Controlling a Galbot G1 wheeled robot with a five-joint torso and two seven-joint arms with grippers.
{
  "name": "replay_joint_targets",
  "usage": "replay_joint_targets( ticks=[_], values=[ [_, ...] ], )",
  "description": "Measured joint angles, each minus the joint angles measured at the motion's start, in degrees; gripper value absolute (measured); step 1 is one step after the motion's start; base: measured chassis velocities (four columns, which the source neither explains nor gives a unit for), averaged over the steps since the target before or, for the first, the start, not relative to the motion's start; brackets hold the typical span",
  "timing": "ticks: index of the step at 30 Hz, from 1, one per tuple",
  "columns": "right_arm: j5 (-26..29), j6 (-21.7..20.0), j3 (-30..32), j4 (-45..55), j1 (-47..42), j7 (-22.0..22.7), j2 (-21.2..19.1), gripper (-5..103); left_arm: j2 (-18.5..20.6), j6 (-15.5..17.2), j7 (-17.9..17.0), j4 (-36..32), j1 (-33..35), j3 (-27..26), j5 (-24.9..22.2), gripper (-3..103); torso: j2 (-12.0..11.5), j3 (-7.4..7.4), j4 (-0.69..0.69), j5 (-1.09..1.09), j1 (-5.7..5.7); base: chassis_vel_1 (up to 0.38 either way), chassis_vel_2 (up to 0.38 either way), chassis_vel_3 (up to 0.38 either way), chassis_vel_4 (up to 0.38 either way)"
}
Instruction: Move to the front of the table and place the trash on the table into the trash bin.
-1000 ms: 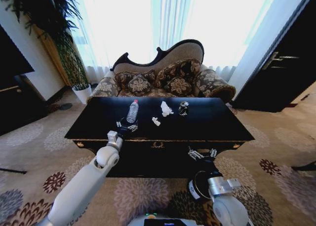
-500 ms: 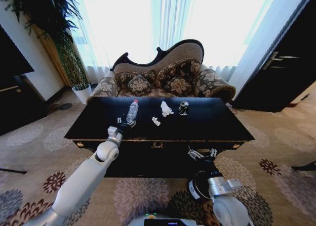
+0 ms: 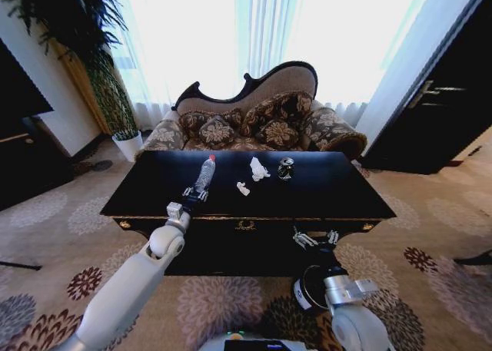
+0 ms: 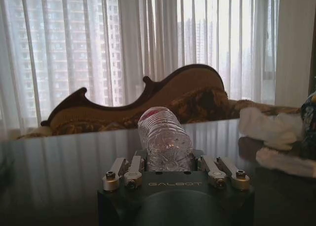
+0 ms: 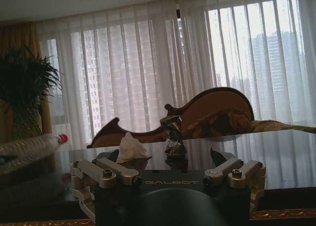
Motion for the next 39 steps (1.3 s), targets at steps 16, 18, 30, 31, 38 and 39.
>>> replay_joint_targets(
  ticks=[16,18,30,31,38,39],
  values=[
    [-24.1,1.8,1.1,-0.2,-0.3,7.5,0.3,100,13.5,8.9,-6.2,-22.8,0.6,2.6,-32.2,41,0.0,0.0,-0.01,0.0,0.0,0.0,0.0,0.0,0.0],
    [-32.7,4.2,1.2,-0.2,0.2,8.5,0.4,100,13.6,10.1,-7.5,-26.5,0.7,4.5,-37.8,41,0.0,0.0,0.0,0.0,0.0,0.0,0.0,0.0,0.0],
    [-57.7,14.0,1.1,0.7,1.4,9.7,2.2,100,10.8,11.5,-7.2,-31.3,0.0,9.8,-44.7,41,0.0,0.0,0.0,0.0,0.0,0.0,0.0,0.0,0.0],
    [-58.8,14.7,1.0,0.7,1.4,9.8,2.3,100,10.4,11.5,-7.2,-31.6,-0.1,10.3,-44.9,41,0.0,0.0,0.0,-0.01,0.0,0.0,0.0,0.0,0.0],
    [-63.2,17.7,0.6,0.4,0.9,9.8,2.9,100,8.3,12.2,-7.5,-34.2,-1.1,14.5,-45.0,41,0.0,0.0,0.0,0.0,0.0,0.0,0.0,0.0,0.0],
    [-63.5,17.8,0.4,0.4,0.8,9.8,3.1,100,8.1,12.3,-7.6,-34.5,-0.8,15.1,-45.0,41,0.0,0.0,-0.01,0.01,0.0,0.0,0.0,0.0,0.0]
  ],
)
